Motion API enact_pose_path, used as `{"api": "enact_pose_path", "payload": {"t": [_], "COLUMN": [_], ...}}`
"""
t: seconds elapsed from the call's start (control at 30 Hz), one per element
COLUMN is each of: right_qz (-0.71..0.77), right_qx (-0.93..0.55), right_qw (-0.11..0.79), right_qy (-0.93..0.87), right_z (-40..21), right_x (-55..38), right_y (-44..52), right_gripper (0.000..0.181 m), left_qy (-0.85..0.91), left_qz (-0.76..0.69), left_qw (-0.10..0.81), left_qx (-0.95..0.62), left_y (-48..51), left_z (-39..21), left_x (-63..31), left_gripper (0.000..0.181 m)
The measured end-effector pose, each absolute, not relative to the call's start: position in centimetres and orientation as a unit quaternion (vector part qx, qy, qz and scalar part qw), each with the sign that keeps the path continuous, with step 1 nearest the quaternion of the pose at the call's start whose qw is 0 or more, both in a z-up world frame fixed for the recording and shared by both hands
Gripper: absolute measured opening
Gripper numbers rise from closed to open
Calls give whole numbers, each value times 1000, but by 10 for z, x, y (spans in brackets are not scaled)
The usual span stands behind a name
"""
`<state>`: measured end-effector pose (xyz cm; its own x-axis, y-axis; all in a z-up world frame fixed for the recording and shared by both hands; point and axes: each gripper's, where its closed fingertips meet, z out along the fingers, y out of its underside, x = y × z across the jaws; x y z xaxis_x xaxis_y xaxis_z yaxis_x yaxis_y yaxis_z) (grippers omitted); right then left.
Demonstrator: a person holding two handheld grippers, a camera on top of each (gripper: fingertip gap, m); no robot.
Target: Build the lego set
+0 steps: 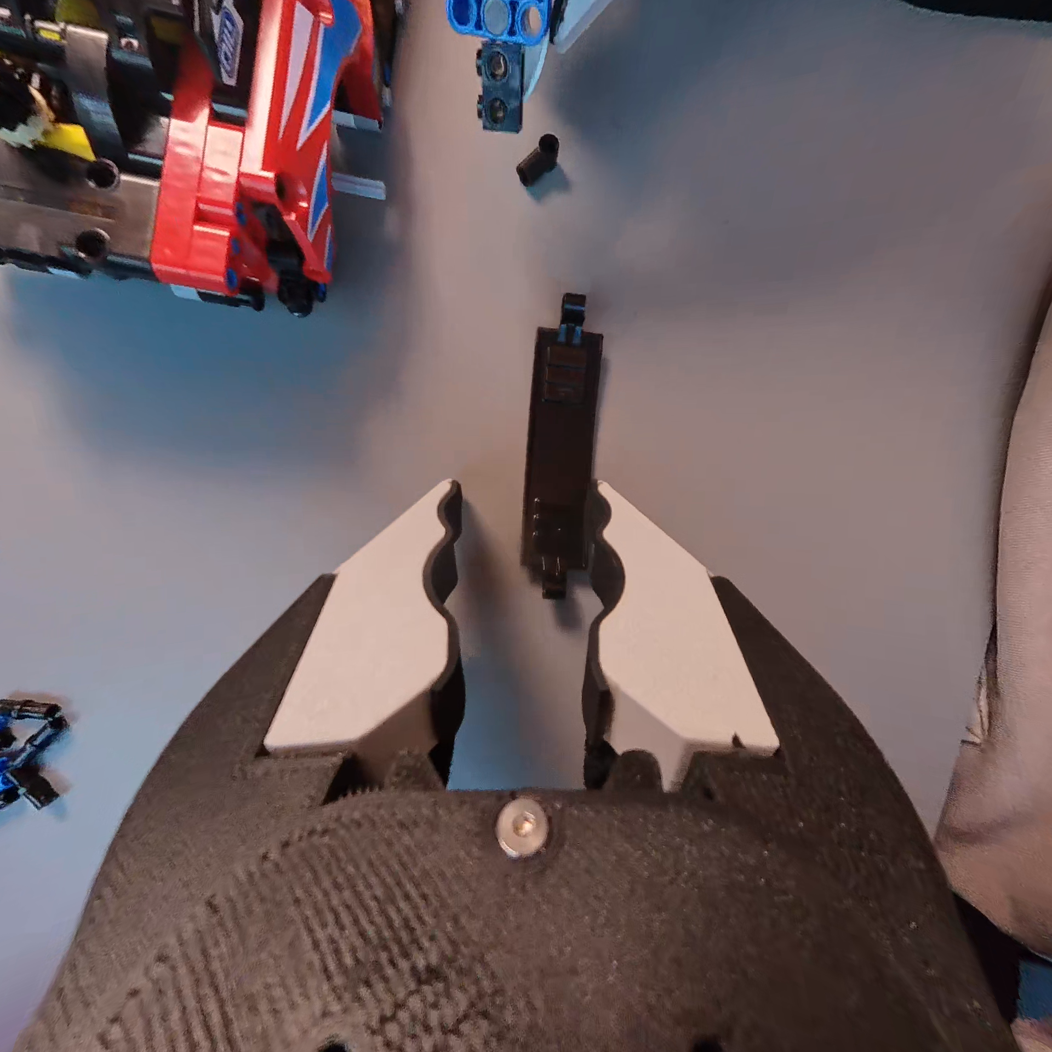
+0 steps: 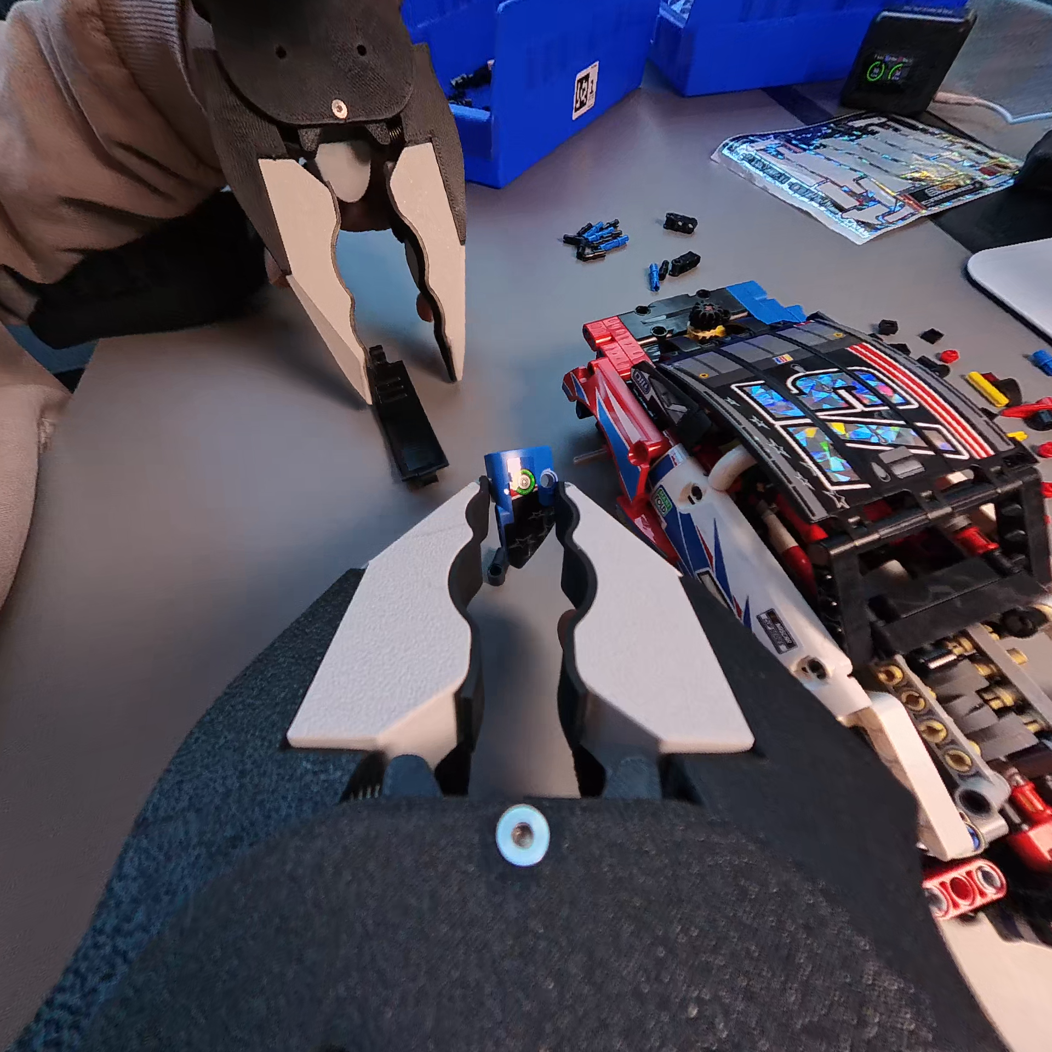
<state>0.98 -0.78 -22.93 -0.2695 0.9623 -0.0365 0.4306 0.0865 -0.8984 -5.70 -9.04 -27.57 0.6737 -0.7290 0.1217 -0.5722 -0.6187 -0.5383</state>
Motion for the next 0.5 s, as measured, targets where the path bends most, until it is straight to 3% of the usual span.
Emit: {"api": "enact_pose_path", "payload": {"t": [0.33, 0.5], "right_qz": [437, 439], "right_qx": [-514, -509], "right_qw": [312, 313], "right_qy": [-669, -671], "right_z": [-224, -221], "right_x": [11, 12], "right_y": [-13, -16], "right_gripper": [20, 20], "left_qy": [384, 378], "left_qz": [-96, -63], "left_qw": [208, 262], "left_qx": [-894, -886], "left_y": [-103, -91], "left_z": [-280, -278], "left_x": [-54, -57], "left_gripper": [22, 21]}}
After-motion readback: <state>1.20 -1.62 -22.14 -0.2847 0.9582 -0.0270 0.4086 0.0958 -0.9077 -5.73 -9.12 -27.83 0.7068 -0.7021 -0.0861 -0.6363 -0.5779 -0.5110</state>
